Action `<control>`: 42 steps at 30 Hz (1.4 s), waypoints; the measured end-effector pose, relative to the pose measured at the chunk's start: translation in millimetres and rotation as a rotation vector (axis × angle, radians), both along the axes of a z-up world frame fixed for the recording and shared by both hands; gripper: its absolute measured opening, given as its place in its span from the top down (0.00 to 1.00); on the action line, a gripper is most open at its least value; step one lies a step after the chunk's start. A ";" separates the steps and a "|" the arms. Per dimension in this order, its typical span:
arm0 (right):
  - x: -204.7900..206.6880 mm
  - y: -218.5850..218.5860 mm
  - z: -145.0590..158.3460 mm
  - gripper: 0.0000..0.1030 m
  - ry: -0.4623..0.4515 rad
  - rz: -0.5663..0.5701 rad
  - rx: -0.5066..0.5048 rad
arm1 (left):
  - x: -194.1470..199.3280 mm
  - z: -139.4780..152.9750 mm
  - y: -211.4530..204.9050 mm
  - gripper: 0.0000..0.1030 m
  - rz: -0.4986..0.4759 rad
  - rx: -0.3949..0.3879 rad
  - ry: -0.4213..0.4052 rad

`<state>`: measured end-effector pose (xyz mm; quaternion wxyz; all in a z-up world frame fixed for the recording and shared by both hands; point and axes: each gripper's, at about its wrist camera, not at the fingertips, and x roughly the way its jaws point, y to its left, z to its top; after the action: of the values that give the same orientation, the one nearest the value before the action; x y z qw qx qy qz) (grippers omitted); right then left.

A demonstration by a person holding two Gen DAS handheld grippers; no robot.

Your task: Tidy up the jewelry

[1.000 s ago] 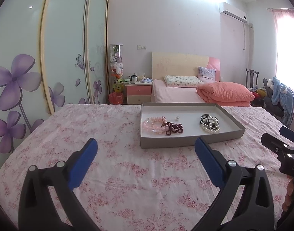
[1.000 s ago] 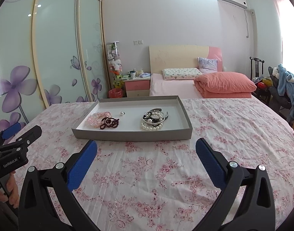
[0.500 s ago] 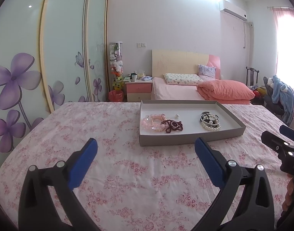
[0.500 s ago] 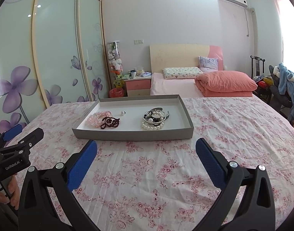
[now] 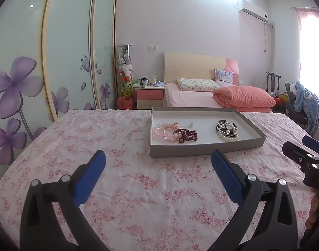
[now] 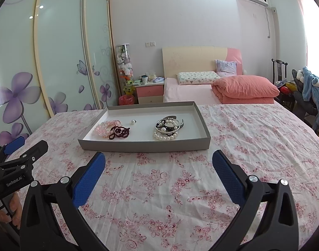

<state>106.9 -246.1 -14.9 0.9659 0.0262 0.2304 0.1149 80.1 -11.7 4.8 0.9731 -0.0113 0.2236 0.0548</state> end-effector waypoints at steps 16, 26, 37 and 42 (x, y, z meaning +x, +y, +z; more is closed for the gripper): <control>0.1 0.3 -0.3 0.02 0.003 0.000 0.001 | 1.5 -2.8 -2.3 0.04 0.004 -0.001 0.006; 0.6 -0.2 -1.7 0.02 0.005 -0.002 0.001 | 2.1 -2.0 -2.7 0.04 -0.003 0.002 0.010; -0.1 -0.1 -2.2 0.02 0.006 -0.002 0.002 | 2.0 -2.1 -3.1 0.04 -0.003 0.001 0.010; -0.2 -0.2 -1.9 0.02 0.006 -0.002 0.002 | 2.1 -1.9 -3.2 0.04 -0.003 0.001 0.009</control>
<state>106.8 -246.3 -16.8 0.9653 0.0278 0.2331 0.1141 82.2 -14.9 2.9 0.9721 -0.0102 0.2281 0.0533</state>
